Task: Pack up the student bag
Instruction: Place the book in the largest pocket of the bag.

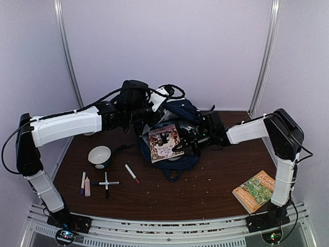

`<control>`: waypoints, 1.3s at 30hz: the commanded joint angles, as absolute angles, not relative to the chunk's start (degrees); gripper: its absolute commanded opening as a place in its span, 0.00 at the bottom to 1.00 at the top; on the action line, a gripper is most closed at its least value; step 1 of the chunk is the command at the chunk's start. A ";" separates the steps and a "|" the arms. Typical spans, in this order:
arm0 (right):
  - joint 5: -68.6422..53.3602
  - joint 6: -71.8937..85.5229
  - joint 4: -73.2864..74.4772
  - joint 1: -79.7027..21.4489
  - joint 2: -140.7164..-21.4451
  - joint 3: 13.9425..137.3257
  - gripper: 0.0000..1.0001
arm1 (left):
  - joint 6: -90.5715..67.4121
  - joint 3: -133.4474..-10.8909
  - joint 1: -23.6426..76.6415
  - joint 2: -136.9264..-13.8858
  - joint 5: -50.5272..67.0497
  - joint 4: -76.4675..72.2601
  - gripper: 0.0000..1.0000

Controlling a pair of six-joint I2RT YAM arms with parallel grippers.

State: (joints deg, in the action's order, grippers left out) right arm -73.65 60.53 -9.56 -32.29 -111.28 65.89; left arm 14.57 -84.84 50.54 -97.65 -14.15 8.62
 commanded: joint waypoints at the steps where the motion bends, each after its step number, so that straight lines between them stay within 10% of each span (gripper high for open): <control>1: -73.27 76.67 -33.93 -32.52 -115.89 66.73 0.00 | 14.50 -84.99 51.53 -91.41 -14.01 -3.61 0.00; 7: -72.34 84.60 -42.24 -32.24 -122.81 69.69 0.00 | 14.63 -83.76 51.59 -90.11 -14.42 -3.67 0.00; 26: -59.97 44.05 17.43 -31.29 -122.89 82.06 0.00 | 15.22 -84.20 51.64 -90.86 -14.24 -2.29 0.00; 39: -56.45 50.89 4.29 -30.63 -119.19 78.30 0.02 | 15.38 -83.86 51.83 -90.90 -14.37 -1.98 0.00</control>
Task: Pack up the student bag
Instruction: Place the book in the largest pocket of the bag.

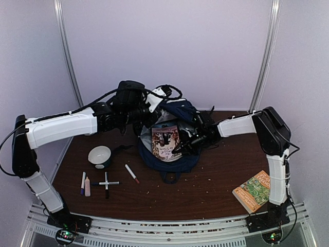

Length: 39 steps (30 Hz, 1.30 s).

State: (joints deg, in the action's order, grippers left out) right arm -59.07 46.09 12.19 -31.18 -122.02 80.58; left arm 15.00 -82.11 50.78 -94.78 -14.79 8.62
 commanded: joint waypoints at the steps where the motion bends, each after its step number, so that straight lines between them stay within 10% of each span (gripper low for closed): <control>1: -56.51 50.97 3.99 -30.61 -119.49 78.59 0.03 | 15.38 -83.81 51.85 -90.82 -14.32 -1.94 0.00; 16: -54.15 51.05 5.79 -28.86 -128.73 92.23 0.08 | 15.00 -81.92 52.65 -89.72 -12.02 -2.01 0.00; 27: -49.50 45.23 11.22 -27.94 -121.77 86.13 0.47 | 15.60 -81.83 52.71 -90.31 -13.46 -2.10 0.00; 39: -46.99 33.61 12.93 -29.18 -107.41 71.17 0.54 | 15.40 -79.22 52.72 -89.76 -14.90 -3.44 0.00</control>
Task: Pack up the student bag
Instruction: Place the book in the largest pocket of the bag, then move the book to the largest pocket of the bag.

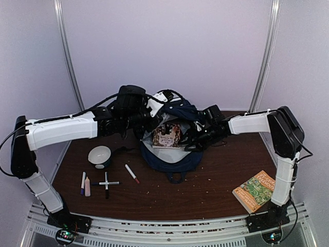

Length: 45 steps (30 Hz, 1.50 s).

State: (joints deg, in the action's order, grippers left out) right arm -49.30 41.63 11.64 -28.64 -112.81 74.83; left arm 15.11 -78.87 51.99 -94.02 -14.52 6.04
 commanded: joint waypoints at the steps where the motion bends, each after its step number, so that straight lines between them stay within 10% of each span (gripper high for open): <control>1: -47.05 30.86 13.91 -29.43 -106.18 70.54 0.52 | 15.21 -79.13 52.66 -89.74 -14.76 -3.51 0.00; 9: -39.59 -3.80 27.09 -34.04 -102.51 73.31 0.00 | 14.49 -78.66 52.65 -89.12 -14.26 -3.56 0.00; 26: -20.90 -37.73 26.66 -39.63 -107.97 81.79 0.00 | 13.29 -79.17 52.65 -87.46 -12.50 -1.72 0.00; 45: -11.58 -41.16 28.92 -44.09 -121.78 91.55 0.00 | 12.92 -78.02 52.65 -86.43 -12.78 -0.88 0.00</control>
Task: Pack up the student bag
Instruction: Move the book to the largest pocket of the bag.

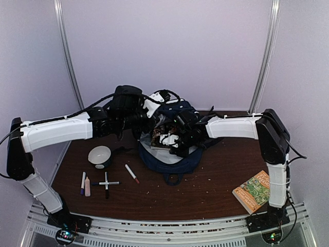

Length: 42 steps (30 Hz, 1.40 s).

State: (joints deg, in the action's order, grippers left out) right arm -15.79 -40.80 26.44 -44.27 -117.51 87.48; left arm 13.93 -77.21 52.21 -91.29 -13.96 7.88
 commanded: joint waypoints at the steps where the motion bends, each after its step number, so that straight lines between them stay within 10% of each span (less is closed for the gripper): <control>1: -11.06 -41.02 28.87 -43.92 -122.29 91.98 0.00 | 12.94 -77.92 52.65 -86.32 -12.77 -0.88 0.00; 19: 6.33 -37.89 21.04 -40.17 -128.96 99.08 0.00 | 12.36 -76.29 52.65 -85.30 -11.39 -1.11 0.00; 31: -2.94 -35.82 25.82 -40.71 -121.16 92.84 0.00 | 12.47 -75.92 52.65 -86.84 -12.56 -1.32 0.00; 42: -12.81 -35.27 31.23 -40.75 -96.99 67.65 0.26 | 8.17 -75.75 52.12 -91.22 -8.62 -0.19 0.00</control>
